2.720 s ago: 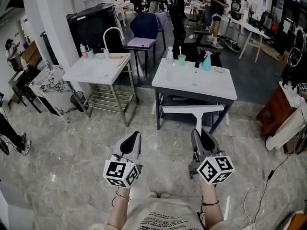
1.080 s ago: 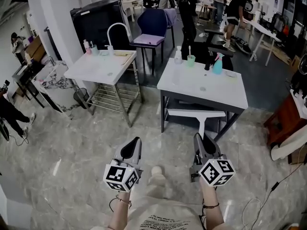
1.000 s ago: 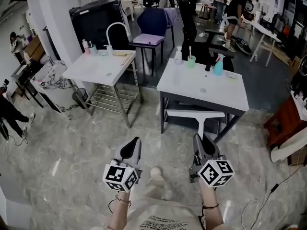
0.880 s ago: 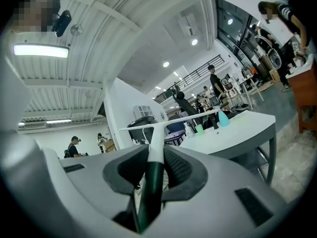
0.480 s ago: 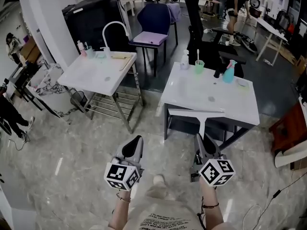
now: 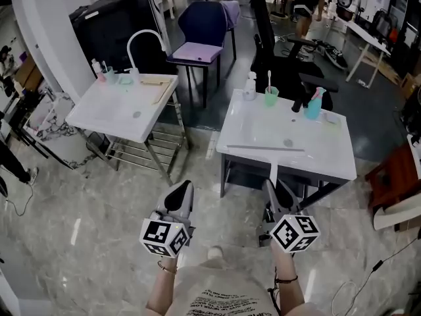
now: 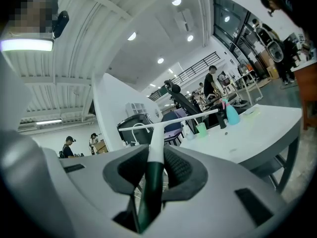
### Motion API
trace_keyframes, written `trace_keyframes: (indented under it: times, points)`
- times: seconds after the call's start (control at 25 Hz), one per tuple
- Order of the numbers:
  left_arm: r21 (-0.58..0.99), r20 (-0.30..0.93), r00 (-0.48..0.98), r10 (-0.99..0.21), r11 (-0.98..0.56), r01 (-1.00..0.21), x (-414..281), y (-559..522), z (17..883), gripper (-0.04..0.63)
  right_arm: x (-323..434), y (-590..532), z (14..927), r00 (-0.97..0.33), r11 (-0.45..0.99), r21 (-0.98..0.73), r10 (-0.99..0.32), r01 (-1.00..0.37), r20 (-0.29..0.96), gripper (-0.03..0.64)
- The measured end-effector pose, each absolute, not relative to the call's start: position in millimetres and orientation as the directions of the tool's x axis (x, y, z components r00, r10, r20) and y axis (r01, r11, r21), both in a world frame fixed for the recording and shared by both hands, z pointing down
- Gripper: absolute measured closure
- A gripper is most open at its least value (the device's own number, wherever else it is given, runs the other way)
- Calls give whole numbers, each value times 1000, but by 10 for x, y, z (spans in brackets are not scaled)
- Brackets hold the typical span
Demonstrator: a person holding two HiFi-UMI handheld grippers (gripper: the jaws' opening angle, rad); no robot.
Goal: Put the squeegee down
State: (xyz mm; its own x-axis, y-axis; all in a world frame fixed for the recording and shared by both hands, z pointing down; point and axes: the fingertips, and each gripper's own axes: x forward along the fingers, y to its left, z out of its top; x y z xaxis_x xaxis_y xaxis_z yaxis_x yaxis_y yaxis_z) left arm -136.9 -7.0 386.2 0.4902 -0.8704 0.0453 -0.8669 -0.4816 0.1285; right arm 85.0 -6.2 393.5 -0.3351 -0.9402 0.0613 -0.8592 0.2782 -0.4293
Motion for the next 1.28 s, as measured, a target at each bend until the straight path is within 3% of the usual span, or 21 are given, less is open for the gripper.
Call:
trace_keyframes:
  times: [0.8, 1.28]
  points:
    - [126, 36, 521, -853, -513, -849, -1384, -592, 3856, 572, 899, -453, 3917, -287, 235, -444, -956, -864, 52, 522]
    - [128, 77, 515, -853, -504, -854, -1337, -1302, 4017, 572, 900, -1255, 4096, -299, 229, -475, -951, -850, 76, 522]
